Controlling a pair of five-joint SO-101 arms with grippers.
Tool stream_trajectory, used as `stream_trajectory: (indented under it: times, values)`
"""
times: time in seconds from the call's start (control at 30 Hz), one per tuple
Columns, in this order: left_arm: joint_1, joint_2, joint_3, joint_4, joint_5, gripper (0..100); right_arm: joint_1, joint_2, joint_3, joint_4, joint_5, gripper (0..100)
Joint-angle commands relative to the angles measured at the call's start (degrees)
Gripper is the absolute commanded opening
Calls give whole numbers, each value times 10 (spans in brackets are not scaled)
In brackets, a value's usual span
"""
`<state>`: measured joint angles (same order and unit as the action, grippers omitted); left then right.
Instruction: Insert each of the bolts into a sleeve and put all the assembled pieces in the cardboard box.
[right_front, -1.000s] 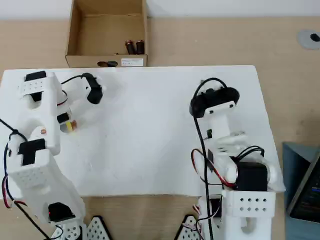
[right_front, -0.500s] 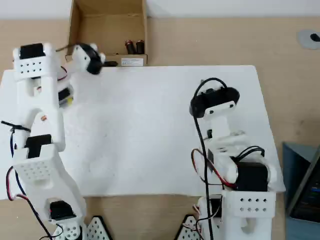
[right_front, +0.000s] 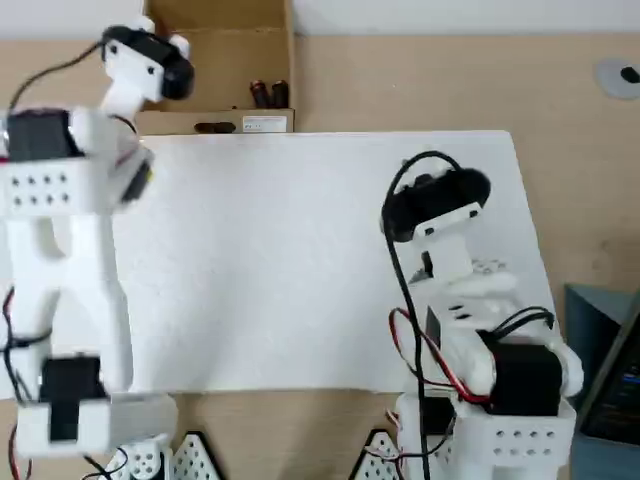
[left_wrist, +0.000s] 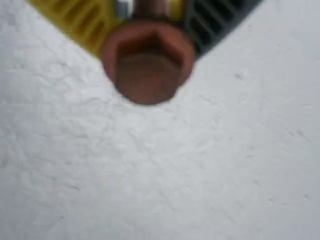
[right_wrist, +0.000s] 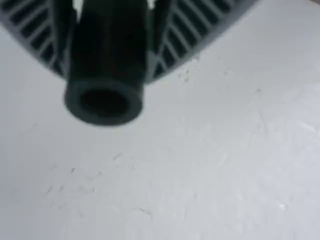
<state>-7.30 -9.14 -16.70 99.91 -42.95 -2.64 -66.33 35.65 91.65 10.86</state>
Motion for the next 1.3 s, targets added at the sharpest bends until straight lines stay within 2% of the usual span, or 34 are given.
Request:
stream_trajectory:
  times: [0.0, 0.1, 0.3, 0.47, 0.57, 0.7, 0.97, 1.27]
  values:
    - [16, -124, 82, 5, 69, 2, 6, -9, -32, 2, 2, 9]
    - [32, -220, 163, 5, 134, 2, 4, -31, -23, -4, 2, 9]
    - [72, -393, 276, 3, 218, 2, 4, -118, 55, -56, 0, 9]
    - [80, -483, 338, -45, 306, 2, -5, -196, 151, -117, -52, 9]
    - [79, -521, 373, -93, 365, 2, -50, -233, 196, -149, -85, 9]
    - [84, -568, 420, -160, 445, 2, -148, -270, 247, -200, -138, 9]
    - [86, -666, 520, -269, 600, 2, -297, -305, 324, -286, -148, 9]
    - [205, -867, 675, -360, 706, 2, -390, -307, 344, -291, -148, 9]
